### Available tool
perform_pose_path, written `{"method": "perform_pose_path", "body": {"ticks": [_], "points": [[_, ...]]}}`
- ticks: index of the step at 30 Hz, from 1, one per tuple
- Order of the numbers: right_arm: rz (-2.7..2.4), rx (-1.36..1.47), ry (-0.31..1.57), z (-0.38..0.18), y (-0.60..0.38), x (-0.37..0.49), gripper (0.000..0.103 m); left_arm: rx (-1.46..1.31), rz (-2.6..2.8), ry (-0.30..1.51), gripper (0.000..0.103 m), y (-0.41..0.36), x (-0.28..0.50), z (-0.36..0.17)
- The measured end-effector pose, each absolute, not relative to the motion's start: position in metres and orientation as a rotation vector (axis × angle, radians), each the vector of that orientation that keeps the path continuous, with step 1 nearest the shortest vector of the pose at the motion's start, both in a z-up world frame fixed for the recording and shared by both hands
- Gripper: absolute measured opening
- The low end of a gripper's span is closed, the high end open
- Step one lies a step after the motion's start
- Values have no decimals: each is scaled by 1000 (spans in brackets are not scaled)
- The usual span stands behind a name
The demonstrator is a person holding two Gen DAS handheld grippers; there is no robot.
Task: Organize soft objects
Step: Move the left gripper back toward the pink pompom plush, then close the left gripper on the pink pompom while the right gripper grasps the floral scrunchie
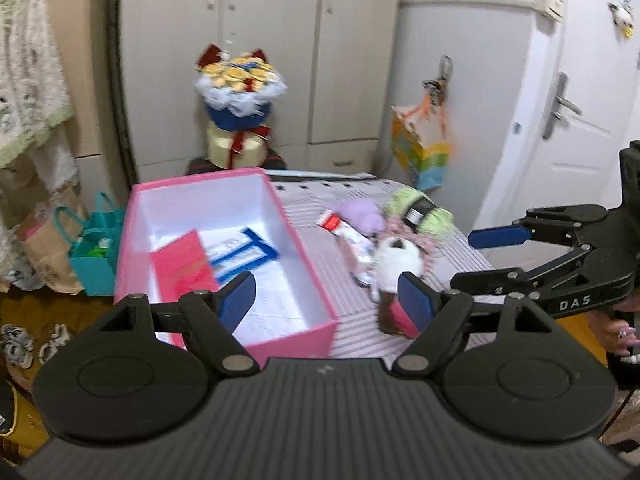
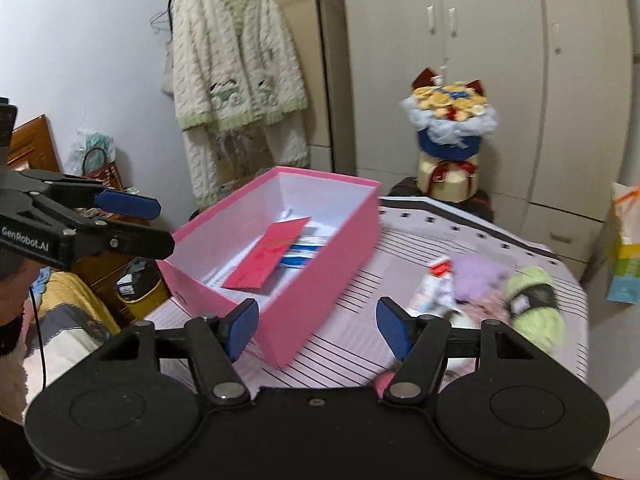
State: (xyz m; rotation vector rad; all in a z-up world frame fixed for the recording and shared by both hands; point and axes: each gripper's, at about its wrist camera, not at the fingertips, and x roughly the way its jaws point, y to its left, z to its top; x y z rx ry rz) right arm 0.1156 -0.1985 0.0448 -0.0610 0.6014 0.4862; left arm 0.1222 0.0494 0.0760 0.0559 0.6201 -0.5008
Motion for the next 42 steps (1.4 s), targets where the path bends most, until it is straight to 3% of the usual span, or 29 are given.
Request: {"method": "perform_pose_path", "body": {"ticks": [13,26,28,30,32,42], "points": [[354,-94,545,12,-278,101,71,173,-675,667,78,-38,124,31],[322,-187,595,-63,-296,175,71,180,-692,698,74,-87,154,-48],[324,-230,603,-74,-293,187,69,207,-694,691,73,-93,157,-59],[325,-277,607,-82,-289,197,55,229,-697,690,70,-98,160,-66],[344,-316,610,-88,-284,206,50,235,-711,681,69,-102,161,-72],[374,-434,573,-97,-270,229,53,213,-733,671,69,-109,170,-92]]}}
